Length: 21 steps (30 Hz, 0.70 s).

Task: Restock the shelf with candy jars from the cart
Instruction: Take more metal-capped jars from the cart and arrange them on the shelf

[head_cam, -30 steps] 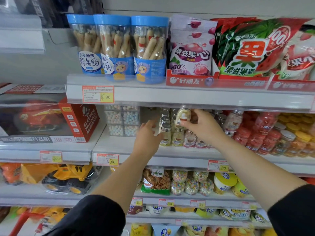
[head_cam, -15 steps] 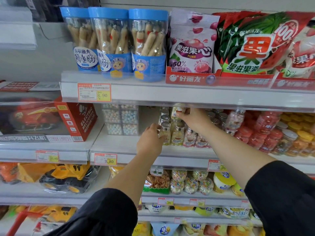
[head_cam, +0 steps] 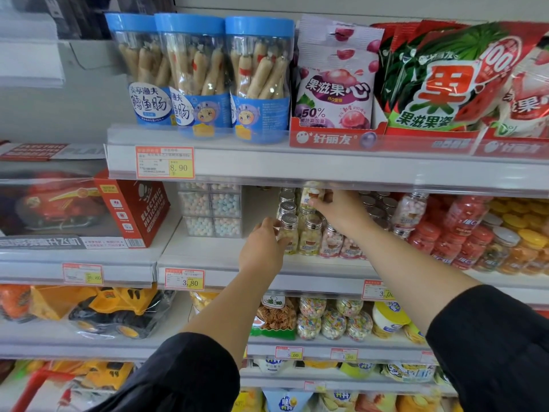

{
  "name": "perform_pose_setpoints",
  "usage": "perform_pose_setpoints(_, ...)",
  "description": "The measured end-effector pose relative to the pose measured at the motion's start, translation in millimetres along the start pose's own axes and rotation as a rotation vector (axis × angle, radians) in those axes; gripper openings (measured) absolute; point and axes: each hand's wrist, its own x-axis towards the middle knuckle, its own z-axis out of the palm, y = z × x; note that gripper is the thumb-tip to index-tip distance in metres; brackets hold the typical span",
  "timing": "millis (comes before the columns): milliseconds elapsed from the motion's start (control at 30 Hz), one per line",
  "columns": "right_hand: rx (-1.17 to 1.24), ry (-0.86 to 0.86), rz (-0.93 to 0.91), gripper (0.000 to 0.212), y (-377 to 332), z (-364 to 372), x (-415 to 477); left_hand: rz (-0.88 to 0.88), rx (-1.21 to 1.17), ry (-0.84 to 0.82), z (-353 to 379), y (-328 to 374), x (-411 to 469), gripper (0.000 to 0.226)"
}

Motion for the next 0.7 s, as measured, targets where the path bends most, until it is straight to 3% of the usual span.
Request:
perform_pose_setpoints(200, -0.032, 0.022, -0.021, 0.03, 3, 3, 0, 0.007, -0.004, 0.009, -2, -1, -1, 0.034)
perform_pose_setpoints(700, -0.246, 0.127, -0.021, 0.042, 12, 17, -4, -0.015, 0.076, -0.027, -1, 0, -5, 0.039)
